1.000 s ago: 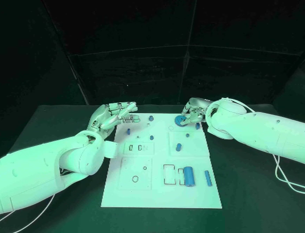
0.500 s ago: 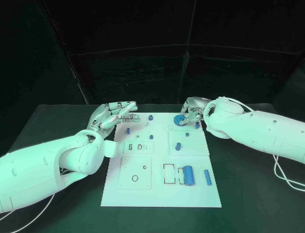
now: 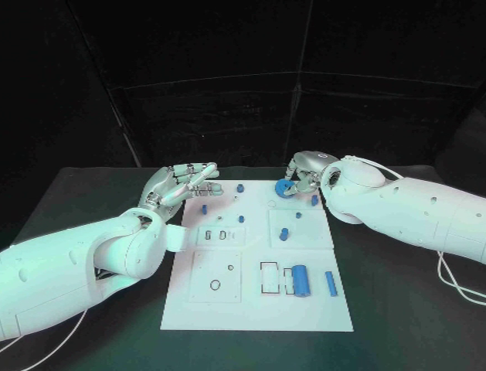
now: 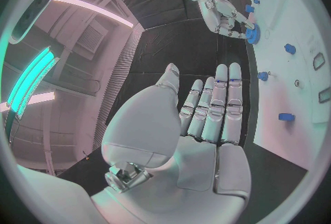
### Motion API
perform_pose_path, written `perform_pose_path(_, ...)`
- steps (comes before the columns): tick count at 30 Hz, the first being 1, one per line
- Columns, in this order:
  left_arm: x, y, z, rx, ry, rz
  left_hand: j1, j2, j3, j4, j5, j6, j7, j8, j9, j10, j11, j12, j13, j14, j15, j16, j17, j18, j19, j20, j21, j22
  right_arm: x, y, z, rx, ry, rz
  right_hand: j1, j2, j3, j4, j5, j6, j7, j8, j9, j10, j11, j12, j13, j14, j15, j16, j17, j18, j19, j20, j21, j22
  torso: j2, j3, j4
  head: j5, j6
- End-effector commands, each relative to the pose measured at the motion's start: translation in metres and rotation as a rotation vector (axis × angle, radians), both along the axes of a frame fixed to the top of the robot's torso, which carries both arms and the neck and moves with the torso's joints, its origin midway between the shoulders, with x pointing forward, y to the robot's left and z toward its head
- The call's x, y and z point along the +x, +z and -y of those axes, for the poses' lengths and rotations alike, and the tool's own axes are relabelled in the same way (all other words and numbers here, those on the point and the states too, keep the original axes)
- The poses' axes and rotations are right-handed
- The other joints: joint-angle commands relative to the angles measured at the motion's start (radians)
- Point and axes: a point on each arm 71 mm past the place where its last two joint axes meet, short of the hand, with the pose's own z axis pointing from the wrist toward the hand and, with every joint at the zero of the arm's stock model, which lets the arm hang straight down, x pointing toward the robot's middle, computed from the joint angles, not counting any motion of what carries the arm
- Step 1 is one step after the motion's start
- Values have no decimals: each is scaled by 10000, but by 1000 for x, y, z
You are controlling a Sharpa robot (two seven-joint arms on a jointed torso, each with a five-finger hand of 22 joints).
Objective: Assemble the parts on the task board
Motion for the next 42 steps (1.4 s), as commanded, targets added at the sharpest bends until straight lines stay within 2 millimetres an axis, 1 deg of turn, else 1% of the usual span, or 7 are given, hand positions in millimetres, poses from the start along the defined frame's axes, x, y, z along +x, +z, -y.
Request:
perform_pose_path(1,0,1,1,-27,-138,64,37,64,0,-62,52,59,46,-65,-15,7,14,-50,-11,52,-5,-63,14,124,67,-3,15,-9,-5,8,-8,183,264,786,5,143,71,-6,120,274,-213,25,127,77,23,55,701,951,-75,63,2134,-73,19,-67,20,10,2,1,-5,25,11)
perform_pose_path(8,0,1,0,-18,-126,54,37,64,0,-62,52,59,46,-65,-15,7,14,-50,-11,52,-5,-63,14,124,67,-3,15,-9,-19,14,-31,573,837,1084,-39,123,111,5,203,243,-200,-26,110,78,26,50,706,951,-82,62,2134,-77,22,-82,25,15,-5,-7,-8,44,15)
perform_pose_path(12,0,1,0,-19,-130,52,37,64,0,-62,52,59,46,-65,-15,7,14,-50,-11,52,-5,-63,14,124,67,-3,15,-9,-26,18,-52,757,1257,1276,-65,116,117,18,212,231,-194,-43,104,82,31,53,712,954,-80,68,2149,-79,27,-84,30,23,10,-1,20,48,32)
perform_pose_path(19,0,1,0,-16,-129,48,37,64,0,-62,52,59,46,-65,-15,7,14,-50,-11,52,-5,-63,14,124,67,-3,15,-9,-27,19,-84,914,1688,1439,-110,125,146,44,224,206,-183,-81,91,90,39,59,726,954,-76,67,2148,-82,30,-86,33,30,7,-10,15,72,24)
perform_pose_path(24,1,1,0,-12,-122,49,39,73,-2,-69,52,56,45,-77,-16,-6,17,-66,-11,48,-3,-75,21,124,69,-3,12,-13,-26,16,-100,935,1899,1403,-125,127,164,52,228,184,-176,-105,82,94,44,62,733,955,-73,68,2150,-82,29,-85,33,30,13,4,0,102,12)
perform_pose_path(32,1,1,1,-12,-126,49,39,73,-2,-69,52,56,45,-77,-16,-6,17,-66,-11,48,-3,-75,21,124,69,-3,12,-13,-26,7,-114,749,2088,1067,-174,105,184,73,212,147,-156,-155,66,78,60,44,719,953,-62,65,2142,-83,25,-81,30,24,9,6,-1,120,-25)
perform_pose_path(42,2,1,0,-3,-114,44,40,77,-4,-73,52,59,44,-81,-15,-8,17,-72,-11,46,-2,-81,25,123,70,-2,9,-16,-23,-1,-118,487,2040,770,-246,64,198,102,145,114,-135,-210,49,53,80,17,699,955,-46,69,2155,-82,15,-69,21,11,1,9,-12,141,-66)
